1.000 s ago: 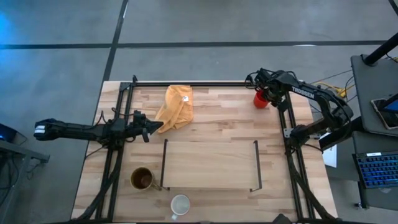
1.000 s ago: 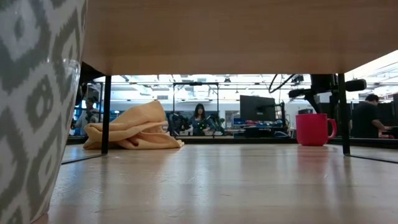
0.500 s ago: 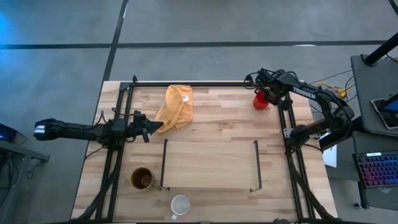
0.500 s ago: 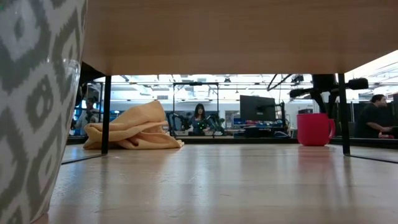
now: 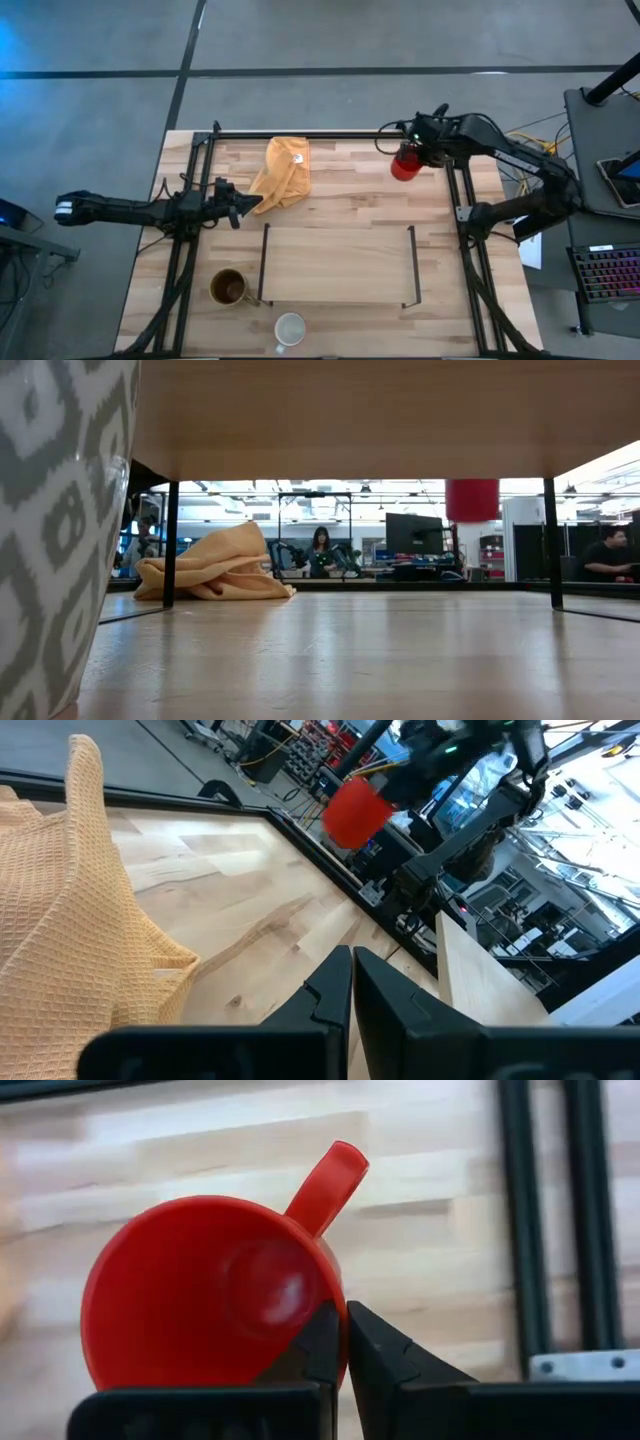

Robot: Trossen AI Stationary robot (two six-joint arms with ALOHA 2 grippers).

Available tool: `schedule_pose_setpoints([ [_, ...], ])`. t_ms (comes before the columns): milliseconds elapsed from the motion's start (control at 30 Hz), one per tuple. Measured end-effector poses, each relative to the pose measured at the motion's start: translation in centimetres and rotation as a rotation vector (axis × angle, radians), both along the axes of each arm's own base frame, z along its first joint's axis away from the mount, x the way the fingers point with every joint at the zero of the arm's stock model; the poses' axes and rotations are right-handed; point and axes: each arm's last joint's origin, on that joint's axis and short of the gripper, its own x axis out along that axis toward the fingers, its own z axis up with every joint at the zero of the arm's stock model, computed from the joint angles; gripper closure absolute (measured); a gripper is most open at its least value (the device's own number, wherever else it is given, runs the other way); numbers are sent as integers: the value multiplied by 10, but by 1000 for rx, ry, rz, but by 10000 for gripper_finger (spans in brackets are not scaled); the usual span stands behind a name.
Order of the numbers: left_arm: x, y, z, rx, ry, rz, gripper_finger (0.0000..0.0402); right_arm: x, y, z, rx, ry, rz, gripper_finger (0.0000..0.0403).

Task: Stack small to large cups/mugs on shelf
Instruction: Put the red mug on the shelf

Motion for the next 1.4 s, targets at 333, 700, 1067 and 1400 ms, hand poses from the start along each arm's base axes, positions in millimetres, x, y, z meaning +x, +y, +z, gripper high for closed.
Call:
schedule_pose_setpoints([
  [333, 0, 0, 0, 0, -5, -1, 402, 30, 68, 54, 85, -20, 309, 394],
  [700, 0, 0, 0, 0, 3, -2, 402, 63, 160, 50, 224, 4, 618, 394],
  [1067, 0, 0, 0, 0, 2, -3, 402, 60, 225, 35, 104, -2, 517, 394],
  [1400, 0, 0, 0, 10, 7, 0, 402, 75, 246, 31, 182, -3, 632, 394],
])
